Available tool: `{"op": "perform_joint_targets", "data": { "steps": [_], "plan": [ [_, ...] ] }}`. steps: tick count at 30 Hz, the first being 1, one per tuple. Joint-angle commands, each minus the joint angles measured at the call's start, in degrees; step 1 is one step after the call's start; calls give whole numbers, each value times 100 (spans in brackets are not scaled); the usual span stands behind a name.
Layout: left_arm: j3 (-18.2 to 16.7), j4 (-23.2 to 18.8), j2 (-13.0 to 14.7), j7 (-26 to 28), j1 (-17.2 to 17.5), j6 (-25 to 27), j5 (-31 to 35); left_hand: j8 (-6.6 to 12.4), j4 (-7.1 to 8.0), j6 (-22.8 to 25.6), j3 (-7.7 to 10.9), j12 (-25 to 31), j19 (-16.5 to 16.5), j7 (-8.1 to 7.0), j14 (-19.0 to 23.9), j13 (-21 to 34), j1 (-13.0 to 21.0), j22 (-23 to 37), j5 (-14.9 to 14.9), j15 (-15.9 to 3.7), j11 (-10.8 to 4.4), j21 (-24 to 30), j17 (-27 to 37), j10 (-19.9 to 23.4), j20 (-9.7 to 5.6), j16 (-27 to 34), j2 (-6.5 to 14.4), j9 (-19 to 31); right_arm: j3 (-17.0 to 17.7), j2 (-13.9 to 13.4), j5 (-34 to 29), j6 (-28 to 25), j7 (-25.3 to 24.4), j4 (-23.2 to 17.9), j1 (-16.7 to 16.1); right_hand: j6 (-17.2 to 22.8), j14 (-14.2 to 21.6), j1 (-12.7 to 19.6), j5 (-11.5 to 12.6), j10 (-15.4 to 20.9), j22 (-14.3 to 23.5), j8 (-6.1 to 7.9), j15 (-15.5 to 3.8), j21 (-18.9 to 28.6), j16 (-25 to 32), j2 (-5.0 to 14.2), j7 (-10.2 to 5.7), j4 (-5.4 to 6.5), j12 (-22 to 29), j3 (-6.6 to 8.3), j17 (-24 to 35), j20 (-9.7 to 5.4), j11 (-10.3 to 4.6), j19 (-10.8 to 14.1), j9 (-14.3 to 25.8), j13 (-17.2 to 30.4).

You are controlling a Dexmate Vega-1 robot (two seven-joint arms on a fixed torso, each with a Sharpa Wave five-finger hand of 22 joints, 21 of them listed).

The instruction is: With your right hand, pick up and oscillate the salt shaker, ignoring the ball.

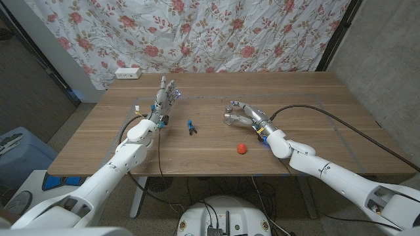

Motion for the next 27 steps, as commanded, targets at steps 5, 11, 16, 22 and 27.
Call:
{"op": "perform_joint_targets", "data": {
  "steps": [5, 11, 16, 22, 27],
  "plan": [
    [1, -1, 0, 3, 2, -1, 2, 24, 35, 3, -9, 43, 29, -46, 5, 21, -1, 27, 44, -602, -43, 27, 34, 0, -135, 29, 579, 35, 436, 72, 1038, 367, 642, -27, -124, -303, -293, -226, 32, -411, 6, -180, 131, 1, -144, 58, 85, 60, -1, -85, -8, 16, 81, -156, 10, -45],
    [1, -2, 0, 3, 2, 0, 2, 22, 35, -2, -9, 46, 26, -57, 3, 21, -1, 27, 45, -605, -51, 26, 34, 9, -135, 28, 579, 35, 574, 131, 1260, 190, 687, -186, -217, -303, -367, -312, 26, -502, 6, -186, 160, 7, -172, 81, 99, 98, -2, -106, -8, 11, 94, -178, 8, -57],
    [0, -3, 1, 3, 2, 0, 2, 25, 35, 5, -9, 44, 26, -54, 4, 21, -1, 27, 45, -605, -52, 25, 34, 3, -135, 29, 579, 35, 686, 217, 1474, 124, 652, -218, -290, -275, -385, -383, 20, -537, 6, -179, 165, 21, -178, 104, 135, 132, 6, -121, -8, 7, 90, -161, 7, -66],
    [0, -3, 2, 2, 2, 1, 1, 25, 35, 6, -9, 45, 26, -49, 5, 21, -1, 27, 45, -607, -45, 26, 34, 5, -138, 29, 579, 35, 799, 256, 1818, 164, 800, -167, -320, -276, -466, -501, 6, -628, 4, -192, 176, 42, -212, 135, 172, 185, 9, -150, -17, -53, 67, -126, 2, -85],
    [0, -3, 2, 2, 2, 1, 2, 25, 35, 6, -9, 44, 26, -54, 4, 21, -1, 27, 45, -607, -51, 25, 34, 3, -138, 29, 579, 35, 950, 272, 2196, 58, 916, -246, -396, -270, -484, -598, -8, -674, 1, -198, 116, 61, -221, 167, 201, 230, 17, -170, -29, -147, 35, -76, -4, -102]
  ]
}}
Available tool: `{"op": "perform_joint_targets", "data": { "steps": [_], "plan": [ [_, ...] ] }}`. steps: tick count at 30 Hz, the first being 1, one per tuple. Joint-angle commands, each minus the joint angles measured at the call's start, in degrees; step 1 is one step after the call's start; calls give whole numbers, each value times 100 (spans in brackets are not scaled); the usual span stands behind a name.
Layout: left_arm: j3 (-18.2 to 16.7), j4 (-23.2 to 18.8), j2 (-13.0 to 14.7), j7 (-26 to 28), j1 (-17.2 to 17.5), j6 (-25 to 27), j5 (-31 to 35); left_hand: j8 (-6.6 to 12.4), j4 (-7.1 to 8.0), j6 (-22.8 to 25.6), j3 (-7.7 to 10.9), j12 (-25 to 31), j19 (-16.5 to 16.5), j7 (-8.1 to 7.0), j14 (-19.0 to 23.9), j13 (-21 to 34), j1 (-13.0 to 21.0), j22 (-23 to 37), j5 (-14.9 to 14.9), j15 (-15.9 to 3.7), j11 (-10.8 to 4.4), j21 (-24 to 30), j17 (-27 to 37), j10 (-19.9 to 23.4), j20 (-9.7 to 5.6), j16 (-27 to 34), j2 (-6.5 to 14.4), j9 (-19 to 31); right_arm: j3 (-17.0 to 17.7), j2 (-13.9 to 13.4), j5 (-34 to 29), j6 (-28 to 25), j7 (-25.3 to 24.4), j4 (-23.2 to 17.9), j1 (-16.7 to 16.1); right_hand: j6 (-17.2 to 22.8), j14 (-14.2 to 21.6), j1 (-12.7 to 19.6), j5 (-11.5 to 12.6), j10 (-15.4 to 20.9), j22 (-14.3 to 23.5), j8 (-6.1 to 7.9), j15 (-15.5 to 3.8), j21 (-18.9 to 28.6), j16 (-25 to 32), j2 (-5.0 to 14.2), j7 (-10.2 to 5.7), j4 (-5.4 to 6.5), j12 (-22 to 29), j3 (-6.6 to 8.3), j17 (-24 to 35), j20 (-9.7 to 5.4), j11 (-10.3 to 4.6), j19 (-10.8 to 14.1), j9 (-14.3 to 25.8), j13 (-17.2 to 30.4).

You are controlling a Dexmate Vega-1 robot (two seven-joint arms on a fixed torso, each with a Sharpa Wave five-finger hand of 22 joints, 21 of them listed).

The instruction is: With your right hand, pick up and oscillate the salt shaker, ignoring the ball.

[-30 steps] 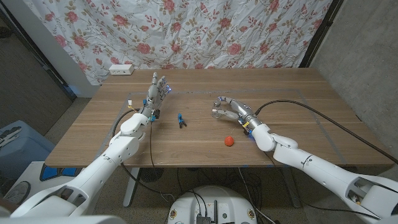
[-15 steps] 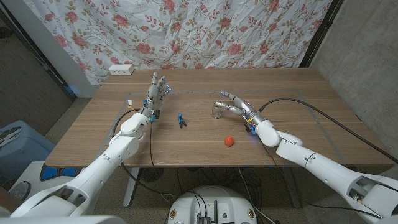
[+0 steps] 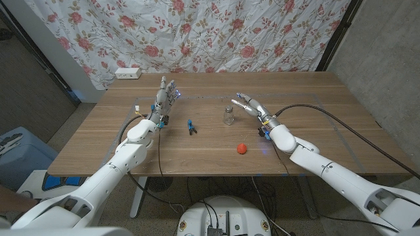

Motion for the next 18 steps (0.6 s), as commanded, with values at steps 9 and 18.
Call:
{"op": "perform_joint_targets", "data": {
  "steps": [9, 18],
  "plan": [
    [-1, -1, 2, -2, 0, 2, -1, 27, 36, 12, -9, 44, 27, -53, 6, 21, -2, 27, 45, -605, -50, 26, 34, 4, -142, 30, 579, 35, 534, 90, 1300, -196, 357, -183, -266, 63, 50, -187, -19, 17, 13, -17, -105, 73, 10, 87, 76, 84, 57, 22, -40, -141, -32, 177, -14, -30],
    [-2, 1, 2, -3, -1, 1, -2, 23, 36, 1, -9, 44, 27, -56, 3, 21, -1, 27, 44, -606, -50, 26, 34, 3, -141, 28, 579, 35, 867, 400, 1993, 306, 244, 65, -459, 122, 79, -252, -24, 44, 11, -6, -114, 79, 12, 175, 133, 126, 72, 35, -62, -172, 23, 232, -19, -44]
  ]
}}
